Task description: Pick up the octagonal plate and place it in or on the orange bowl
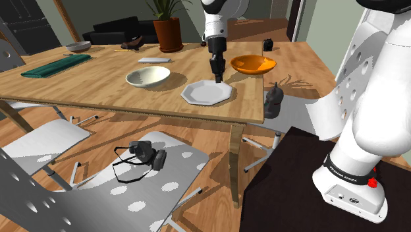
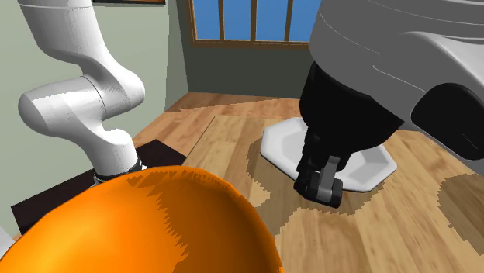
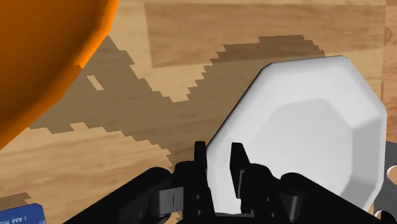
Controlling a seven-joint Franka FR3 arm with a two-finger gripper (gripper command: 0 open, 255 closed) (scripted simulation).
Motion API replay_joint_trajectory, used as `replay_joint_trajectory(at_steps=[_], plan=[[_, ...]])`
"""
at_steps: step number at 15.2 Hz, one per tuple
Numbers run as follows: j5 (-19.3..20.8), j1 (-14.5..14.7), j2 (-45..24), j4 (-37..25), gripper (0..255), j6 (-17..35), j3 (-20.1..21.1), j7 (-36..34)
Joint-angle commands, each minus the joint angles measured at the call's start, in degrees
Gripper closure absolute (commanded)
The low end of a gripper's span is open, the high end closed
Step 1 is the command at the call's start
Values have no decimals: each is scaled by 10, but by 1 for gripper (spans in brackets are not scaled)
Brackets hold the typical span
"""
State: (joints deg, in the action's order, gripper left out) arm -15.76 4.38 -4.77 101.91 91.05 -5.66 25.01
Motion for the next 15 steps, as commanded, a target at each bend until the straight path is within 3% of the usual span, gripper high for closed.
replay_joint_trajectory(at_steps=[1,15], plan=[[0,0,-1,1,255,0,0,0],[0,-2,0,-90,255,-89,-1,-21]])
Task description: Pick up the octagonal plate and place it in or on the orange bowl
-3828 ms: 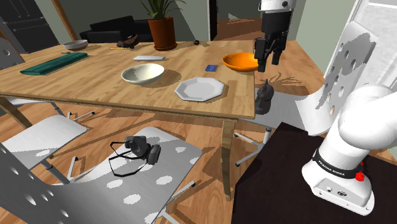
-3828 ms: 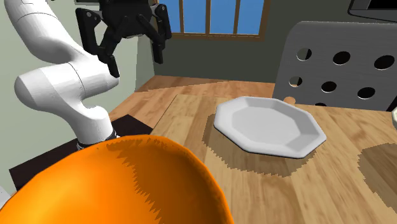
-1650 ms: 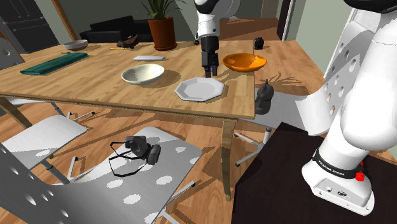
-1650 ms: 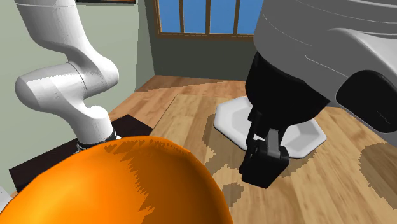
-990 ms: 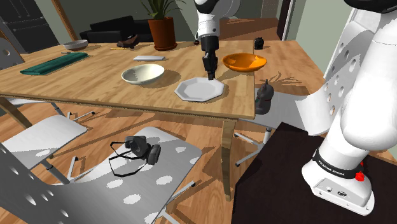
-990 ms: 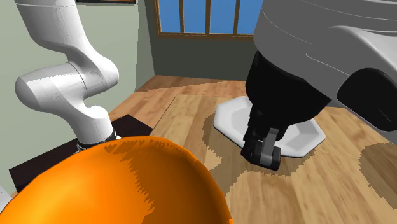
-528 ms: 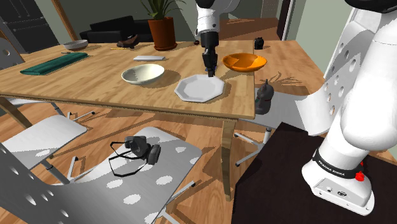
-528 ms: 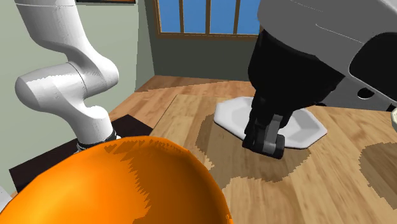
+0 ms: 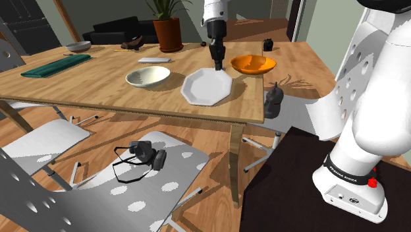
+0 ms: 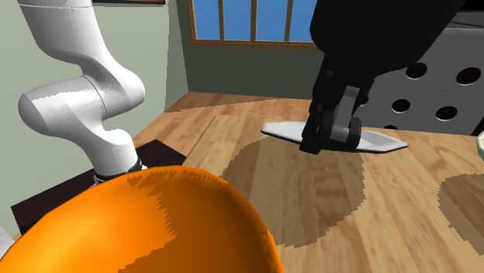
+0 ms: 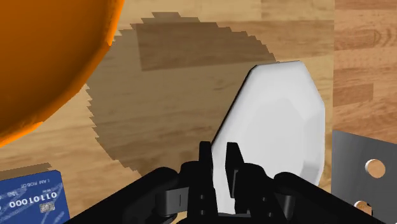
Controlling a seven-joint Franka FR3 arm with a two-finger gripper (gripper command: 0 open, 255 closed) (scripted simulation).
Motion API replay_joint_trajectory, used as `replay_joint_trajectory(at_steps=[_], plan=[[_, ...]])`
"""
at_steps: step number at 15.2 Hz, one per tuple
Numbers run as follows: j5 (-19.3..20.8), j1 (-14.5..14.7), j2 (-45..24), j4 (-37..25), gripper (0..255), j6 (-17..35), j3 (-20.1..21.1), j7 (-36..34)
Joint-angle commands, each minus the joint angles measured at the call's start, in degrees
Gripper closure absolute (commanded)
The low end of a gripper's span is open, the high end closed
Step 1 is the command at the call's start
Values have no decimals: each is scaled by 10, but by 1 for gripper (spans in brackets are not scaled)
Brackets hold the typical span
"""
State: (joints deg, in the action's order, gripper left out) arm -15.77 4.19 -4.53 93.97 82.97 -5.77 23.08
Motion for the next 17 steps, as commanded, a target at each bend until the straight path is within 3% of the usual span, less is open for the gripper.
replay_joint_trajectory(at_steps=[1,12,17], plan=[[0,-1,-3,-19,255,-16,-1,-3],[-6,-5,-21,-120,255,-98,-2,-22],[9,-42,-20,-129,255,-124,-32,44]])
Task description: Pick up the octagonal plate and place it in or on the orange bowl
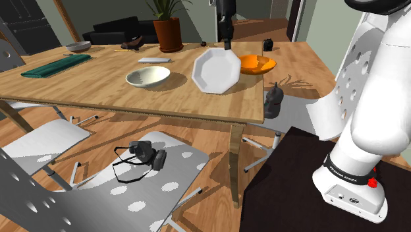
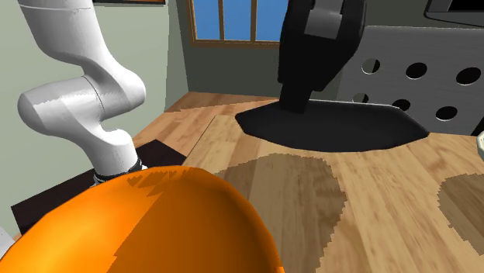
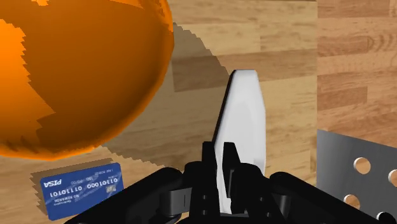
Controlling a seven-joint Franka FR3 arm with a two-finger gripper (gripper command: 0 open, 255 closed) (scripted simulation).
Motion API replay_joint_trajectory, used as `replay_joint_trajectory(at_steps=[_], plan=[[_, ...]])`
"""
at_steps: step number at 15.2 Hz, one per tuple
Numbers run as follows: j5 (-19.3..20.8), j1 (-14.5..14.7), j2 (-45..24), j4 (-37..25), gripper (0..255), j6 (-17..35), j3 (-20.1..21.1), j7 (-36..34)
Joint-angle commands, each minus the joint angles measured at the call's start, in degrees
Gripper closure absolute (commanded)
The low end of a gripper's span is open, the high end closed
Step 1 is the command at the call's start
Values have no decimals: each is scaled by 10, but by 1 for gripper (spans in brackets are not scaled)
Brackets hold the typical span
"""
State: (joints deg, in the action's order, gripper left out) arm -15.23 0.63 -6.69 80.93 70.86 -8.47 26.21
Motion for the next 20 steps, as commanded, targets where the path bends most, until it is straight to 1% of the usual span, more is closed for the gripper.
replay_joint_trajectory(at_steps=[1,6,10,14,17,20], plan=[[6,-14,0,-2,255,-9,-11,26],[19,-54,-19,-36,255,-38,-41,94],[27,-90,-47,-79,255,-65,-64,150],[30,-130,-89,-142,255,-97,-85,207],[27,-165,-131,-206,255,-126,-99,247],[35,-158,-114,-156,255,-93,-98,249]])
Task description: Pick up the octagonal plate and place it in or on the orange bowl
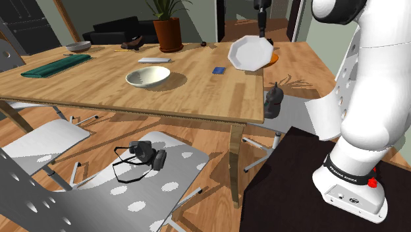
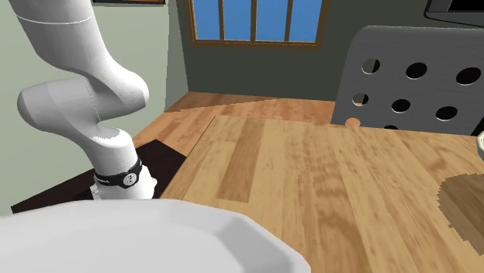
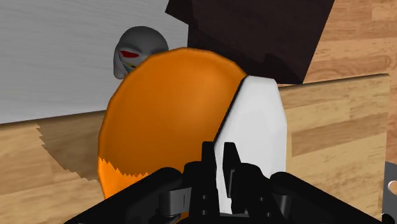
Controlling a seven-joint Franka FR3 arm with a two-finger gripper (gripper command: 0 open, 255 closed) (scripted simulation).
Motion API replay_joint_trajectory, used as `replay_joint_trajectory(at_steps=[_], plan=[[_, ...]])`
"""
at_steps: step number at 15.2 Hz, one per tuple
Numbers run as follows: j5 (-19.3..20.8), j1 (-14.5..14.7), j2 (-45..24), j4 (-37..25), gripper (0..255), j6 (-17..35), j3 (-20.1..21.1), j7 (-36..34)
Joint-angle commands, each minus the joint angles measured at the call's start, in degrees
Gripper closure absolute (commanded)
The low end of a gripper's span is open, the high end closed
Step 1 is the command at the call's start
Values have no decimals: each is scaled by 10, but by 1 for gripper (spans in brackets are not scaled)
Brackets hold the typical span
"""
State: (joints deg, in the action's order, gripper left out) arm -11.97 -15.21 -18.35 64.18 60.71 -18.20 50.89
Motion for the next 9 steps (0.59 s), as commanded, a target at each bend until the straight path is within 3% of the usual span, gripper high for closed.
replay_joint_trajectory(at_steps=[1,9], plan=[[4,3,8,27,255,19,0,3],[15,14,35,128,255,95,1,8]])
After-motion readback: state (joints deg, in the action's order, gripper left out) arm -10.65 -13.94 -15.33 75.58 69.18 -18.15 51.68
